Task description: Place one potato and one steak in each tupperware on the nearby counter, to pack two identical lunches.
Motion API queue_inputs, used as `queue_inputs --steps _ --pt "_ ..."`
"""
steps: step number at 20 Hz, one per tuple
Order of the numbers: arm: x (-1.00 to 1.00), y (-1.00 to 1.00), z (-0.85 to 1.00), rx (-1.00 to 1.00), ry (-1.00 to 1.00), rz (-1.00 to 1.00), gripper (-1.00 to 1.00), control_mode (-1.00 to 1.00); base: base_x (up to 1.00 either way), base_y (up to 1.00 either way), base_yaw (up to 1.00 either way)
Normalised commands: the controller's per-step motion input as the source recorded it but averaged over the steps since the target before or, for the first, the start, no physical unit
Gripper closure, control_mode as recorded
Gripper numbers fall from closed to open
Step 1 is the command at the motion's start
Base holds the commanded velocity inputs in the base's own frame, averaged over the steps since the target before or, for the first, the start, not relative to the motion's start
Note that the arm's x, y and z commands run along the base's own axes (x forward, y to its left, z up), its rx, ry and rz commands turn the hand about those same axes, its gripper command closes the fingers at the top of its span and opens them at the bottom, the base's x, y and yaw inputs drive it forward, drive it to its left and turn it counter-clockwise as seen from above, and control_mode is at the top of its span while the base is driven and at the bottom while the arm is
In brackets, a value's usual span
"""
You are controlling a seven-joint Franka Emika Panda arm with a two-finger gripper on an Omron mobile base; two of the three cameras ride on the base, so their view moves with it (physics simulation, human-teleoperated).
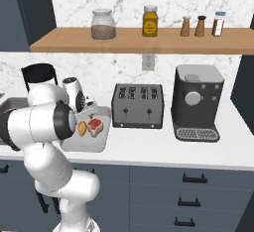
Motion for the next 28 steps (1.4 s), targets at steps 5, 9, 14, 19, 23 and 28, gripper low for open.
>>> queue_inputs --steps 5,9,14,19,23,28 --pt "-0.57 -0.36 0.68 0.07 -0.03 -0.01 -1.0 -1.0 0.0 0.0 0.0" --pt "-0.83 -0.57 0.68 0.18 0.0 -0.05 -1.0 -1.0 0.0 0.0 0.0" --pt "-1.0 -0.43 0.46 0.2 0.0 -0.09 -1.0 -1.0 0.0 0.0 0.0" --pt "-1.0 -0.02 0.39 0.09 0.01 -0.21 -1.0 -1.0 0.0 0.0 0.0" --pt "-0.92 0.0 0.31 -0.08 0.0 -0.21 -1.0 -1.0 0.0 0.0 0.0" --pt "-0.63 0.0 0.27 -0.19 0.03 -0.16 -1.0 -1.0 0.0 0.0 0.0"
